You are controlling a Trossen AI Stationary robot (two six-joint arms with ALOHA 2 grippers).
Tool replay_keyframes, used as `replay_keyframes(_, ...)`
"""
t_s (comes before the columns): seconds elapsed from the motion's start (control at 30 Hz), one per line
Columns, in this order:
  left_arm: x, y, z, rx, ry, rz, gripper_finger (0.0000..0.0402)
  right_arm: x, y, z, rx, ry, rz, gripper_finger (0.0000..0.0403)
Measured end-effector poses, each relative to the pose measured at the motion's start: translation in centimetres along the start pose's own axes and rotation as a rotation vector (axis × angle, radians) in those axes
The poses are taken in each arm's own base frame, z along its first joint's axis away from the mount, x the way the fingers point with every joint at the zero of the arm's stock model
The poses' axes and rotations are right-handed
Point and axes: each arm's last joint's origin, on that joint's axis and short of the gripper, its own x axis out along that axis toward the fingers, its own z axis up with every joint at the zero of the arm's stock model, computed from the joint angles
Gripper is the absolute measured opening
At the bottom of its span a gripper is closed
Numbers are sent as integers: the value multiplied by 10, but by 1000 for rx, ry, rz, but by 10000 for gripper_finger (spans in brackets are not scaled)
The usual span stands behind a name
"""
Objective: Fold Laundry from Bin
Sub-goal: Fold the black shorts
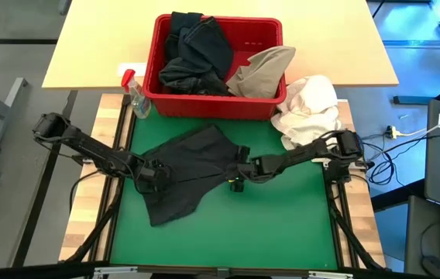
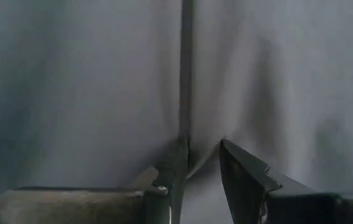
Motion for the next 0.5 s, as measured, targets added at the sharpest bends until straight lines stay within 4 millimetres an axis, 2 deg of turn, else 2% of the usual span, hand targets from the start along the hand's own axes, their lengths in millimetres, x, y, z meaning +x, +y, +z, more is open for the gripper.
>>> replay_keyframes(0.17, -29, -6, 15, 49, 57, 103, 91, -37, -5, 6, -30, -35, 23, 223)
replay_keyframes(0.27, -45, -10, 31, 70, -70, 212, 91, -49, -22, 21, 28, -162, 1, 223)
replay_keyframes(0.4, -46, -7, 39, 40, -249, 367, 91, -41, -50, 40, 189, -354, -11, 223)
replay_keyframes(0.47, -39, -4, 34, 24, -265, 396, 91, -27, -59, 43, 244, -389, 14, 223)
replay_keyframes(0.5, -34, -2, 31, 17, -260, 394, 91, -17, -63, 38, 251, -349, 23, 223)
